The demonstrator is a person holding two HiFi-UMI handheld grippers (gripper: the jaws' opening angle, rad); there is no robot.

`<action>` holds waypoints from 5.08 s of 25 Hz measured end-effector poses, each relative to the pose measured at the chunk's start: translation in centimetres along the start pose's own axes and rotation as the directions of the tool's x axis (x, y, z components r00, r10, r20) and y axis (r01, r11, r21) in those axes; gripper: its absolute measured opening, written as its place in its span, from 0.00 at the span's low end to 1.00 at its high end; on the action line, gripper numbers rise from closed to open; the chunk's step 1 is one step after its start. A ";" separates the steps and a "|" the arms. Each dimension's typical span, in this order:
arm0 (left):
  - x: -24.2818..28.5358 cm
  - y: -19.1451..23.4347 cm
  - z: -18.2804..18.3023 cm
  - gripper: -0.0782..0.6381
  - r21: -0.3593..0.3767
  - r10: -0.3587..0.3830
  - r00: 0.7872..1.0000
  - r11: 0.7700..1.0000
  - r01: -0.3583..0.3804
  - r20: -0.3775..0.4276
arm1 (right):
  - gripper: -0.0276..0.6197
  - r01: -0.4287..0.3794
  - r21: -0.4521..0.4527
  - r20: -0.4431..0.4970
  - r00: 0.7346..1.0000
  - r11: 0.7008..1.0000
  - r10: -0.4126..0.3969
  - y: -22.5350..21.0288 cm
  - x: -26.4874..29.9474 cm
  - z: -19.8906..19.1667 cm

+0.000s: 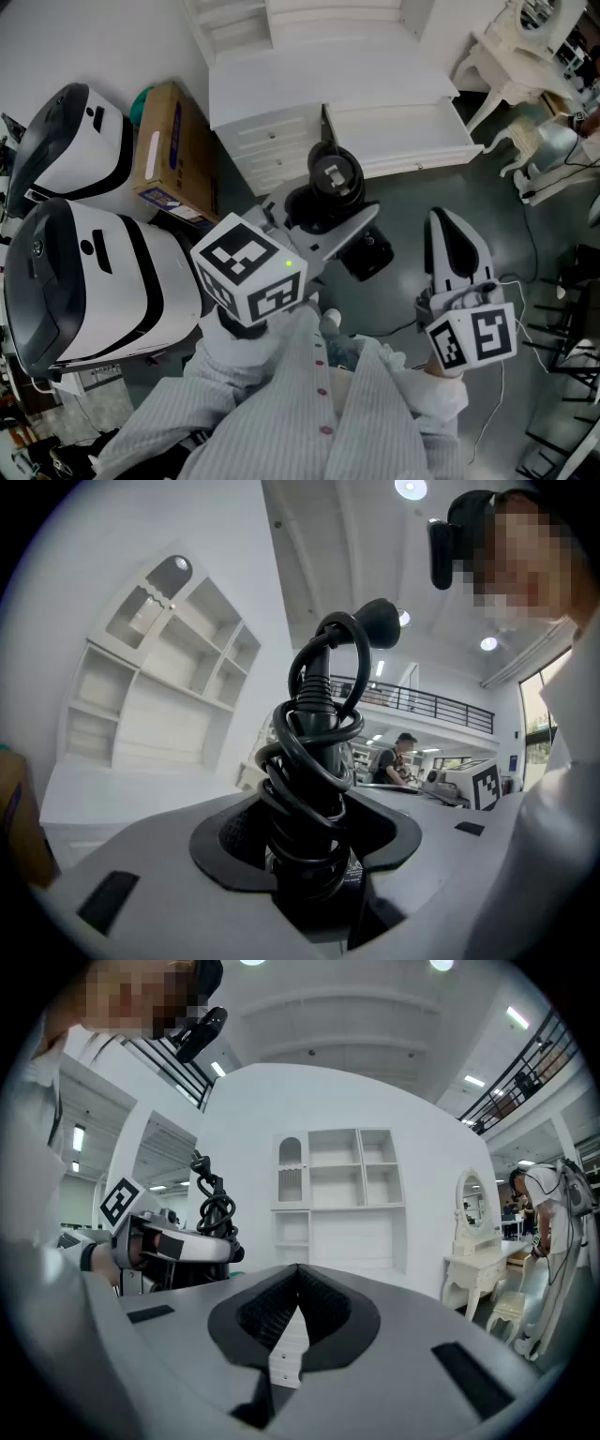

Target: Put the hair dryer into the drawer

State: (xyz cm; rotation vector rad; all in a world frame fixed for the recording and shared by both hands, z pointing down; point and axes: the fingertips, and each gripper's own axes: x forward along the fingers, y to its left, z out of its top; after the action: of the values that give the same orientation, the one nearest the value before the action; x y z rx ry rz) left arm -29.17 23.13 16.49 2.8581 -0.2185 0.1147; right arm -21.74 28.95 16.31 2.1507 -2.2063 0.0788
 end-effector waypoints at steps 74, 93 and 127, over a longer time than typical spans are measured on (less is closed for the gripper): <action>25.6 21.6 5.1 0.42 0.004 -0.029 0.999 1.000 0.029 -0.031 | 0.06 0.112 0.105 -0.069 0.992 0.988 -0.106 -24.3 23.2 -3.0; 39.6 24.6 8.2 0.42 -0.022 0.218 0.976 0.976 -0.218 0.027 | 0.06 -0.172 0.110 -0.066 0.981 0.979 0.180 -38.8 31.5 -1.5; 41.3 30.8 3.7 0.42 -0.007 0.371 0.919 0.927 -0.376 -0.134 | 0.06 -0.385 0.149 -0.105 0.910 0.911 0.401 -39.2 39.4 -3.7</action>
State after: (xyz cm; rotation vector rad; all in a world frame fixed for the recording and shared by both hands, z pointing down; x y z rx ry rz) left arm 6.86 -12.86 25.12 2.7275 -0.7307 0.3689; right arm 16.44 -11.04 22.87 1.6554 -2.5771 0.3772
